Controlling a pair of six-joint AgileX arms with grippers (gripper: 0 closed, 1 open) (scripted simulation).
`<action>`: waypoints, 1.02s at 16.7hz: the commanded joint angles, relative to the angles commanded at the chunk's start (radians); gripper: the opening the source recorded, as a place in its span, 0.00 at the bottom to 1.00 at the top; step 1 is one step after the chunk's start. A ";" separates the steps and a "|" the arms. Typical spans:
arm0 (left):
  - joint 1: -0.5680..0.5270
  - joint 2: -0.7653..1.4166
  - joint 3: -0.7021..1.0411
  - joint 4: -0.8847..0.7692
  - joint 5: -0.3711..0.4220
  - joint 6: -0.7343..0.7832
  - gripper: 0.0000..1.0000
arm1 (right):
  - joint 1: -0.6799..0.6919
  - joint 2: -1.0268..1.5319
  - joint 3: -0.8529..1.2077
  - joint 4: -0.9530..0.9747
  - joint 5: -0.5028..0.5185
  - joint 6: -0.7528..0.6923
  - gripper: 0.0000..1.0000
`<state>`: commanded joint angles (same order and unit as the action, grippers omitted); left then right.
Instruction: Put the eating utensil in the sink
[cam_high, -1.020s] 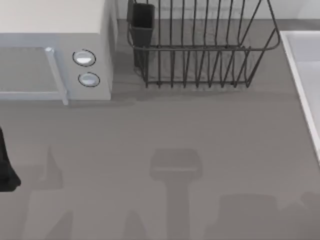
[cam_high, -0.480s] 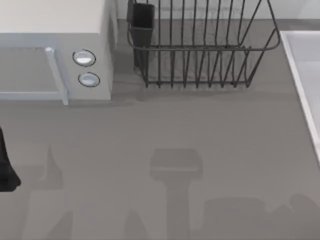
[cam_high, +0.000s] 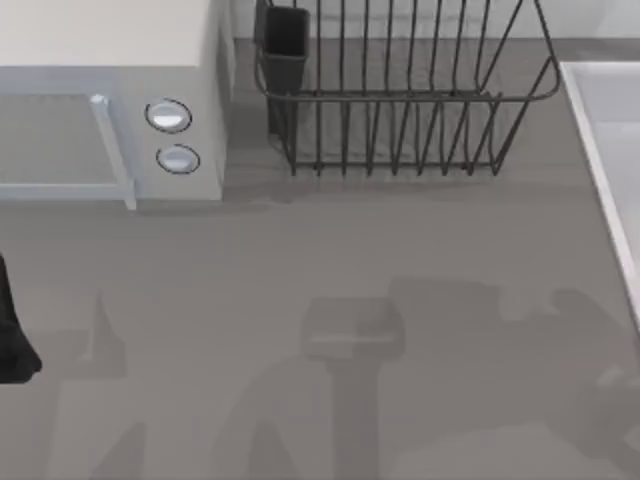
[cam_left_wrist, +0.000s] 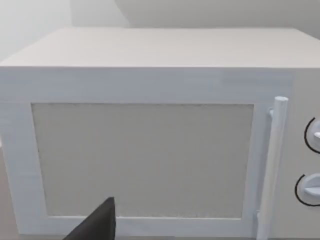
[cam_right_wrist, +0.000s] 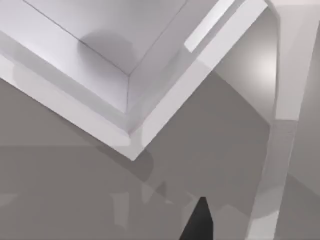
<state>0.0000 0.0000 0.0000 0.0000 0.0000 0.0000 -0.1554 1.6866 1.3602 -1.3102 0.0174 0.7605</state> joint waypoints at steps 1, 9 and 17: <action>0.000 0.000 0.000 0.000 0.000 0.000 1.00 | 0.000 0.075 0.103 -0.030 0.001 0.002 0.00; 0.000 0.000 0.000 0.000 0.000 0.000 1.00 | -0.004 0.683 0.995 -0.259 0.005 0.004 0.00; 0.000 0.000 0.000 0.000 0.000 0.000 1.00 | -0.003 1.001 1.439 -0.351 0.008 -0.010 0.00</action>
<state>0.0000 0.0000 0.0000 0.0000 0.0000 0.0000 -0.1587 2.6877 2.7992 -1.6607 0.0253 0.7508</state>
